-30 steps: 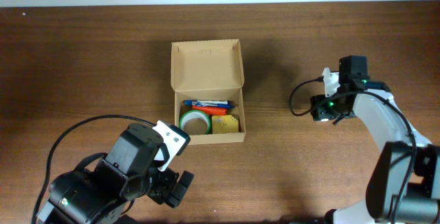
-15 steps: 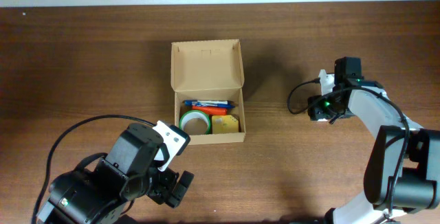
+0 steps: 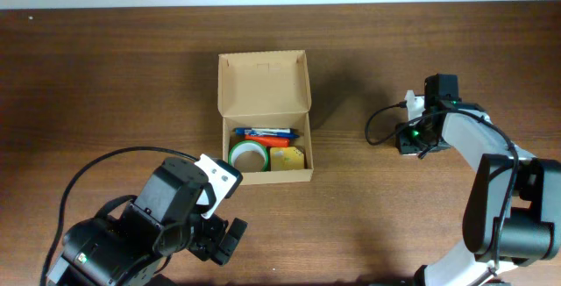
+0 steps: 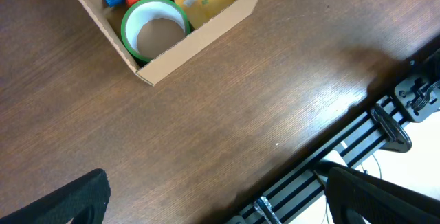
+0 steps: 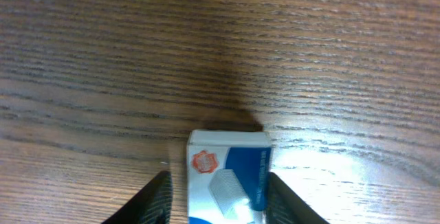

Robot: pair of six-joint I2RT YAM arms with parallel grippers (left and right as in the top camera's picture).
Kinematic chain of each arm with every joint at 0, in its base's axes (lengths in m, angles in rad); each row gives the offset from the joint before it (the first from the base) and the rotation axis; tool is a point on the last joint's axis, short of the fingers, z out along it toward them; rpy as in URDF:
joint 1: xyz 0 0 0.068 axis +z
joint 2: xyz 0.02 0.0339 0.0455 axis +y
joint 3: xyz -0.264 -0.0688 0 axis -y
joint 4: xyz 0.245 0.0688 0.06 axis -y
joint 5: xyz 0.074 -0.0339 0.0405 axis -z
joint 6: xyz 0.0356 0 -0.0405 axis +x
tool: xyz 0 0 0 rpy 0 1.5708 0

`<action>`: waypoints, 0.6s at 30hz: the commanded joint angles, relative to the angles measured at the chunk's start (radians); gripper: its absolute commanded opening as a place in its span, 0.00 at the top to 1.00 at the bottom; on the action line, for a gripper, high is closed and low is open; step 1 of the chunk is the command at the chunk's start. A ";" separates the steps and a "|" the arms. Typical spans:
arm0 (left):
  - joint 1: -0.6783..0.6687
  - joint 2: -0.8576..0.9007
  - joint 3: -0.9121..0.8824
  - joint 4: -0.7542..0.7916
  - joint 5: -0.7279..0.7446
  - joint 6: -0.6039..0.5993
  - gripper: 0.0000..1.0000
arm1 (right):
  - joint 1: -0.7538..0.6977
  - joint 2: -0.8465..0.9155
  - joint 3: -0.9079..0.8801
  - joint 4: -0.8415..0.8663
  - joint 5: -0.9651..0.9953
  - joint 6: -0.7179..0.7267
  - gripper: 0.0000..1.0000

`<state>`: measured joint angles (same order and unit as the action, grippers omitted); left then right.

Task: Pack container
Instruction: 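Lower right gripper onto the blue-white staples box and grasp it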

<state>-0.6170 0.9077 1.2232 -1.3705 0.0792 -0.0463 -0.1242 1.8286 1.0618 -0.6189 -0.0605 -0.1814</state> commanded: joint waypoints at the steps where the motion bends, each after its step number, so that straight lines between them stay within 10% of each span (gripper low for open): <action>1: -0.002 -0.004 0.016 0.000 0.011 -0.006 0.00 | -0.008 0.011 -0.005 0.002 0.001 0.007 0.58; 18: -0.002 -0.004 0.016 0.000 0.011 -0.006 0.00 | -0.007 0.011 -0.005 -0.014 -0.088 0.007 0.73</action>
<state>-0.6170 0.9077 1.2232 -1.3705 0.0792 -0.0463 -0.1242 1.8290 1.0618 -0.6281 -0.0914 -0.1795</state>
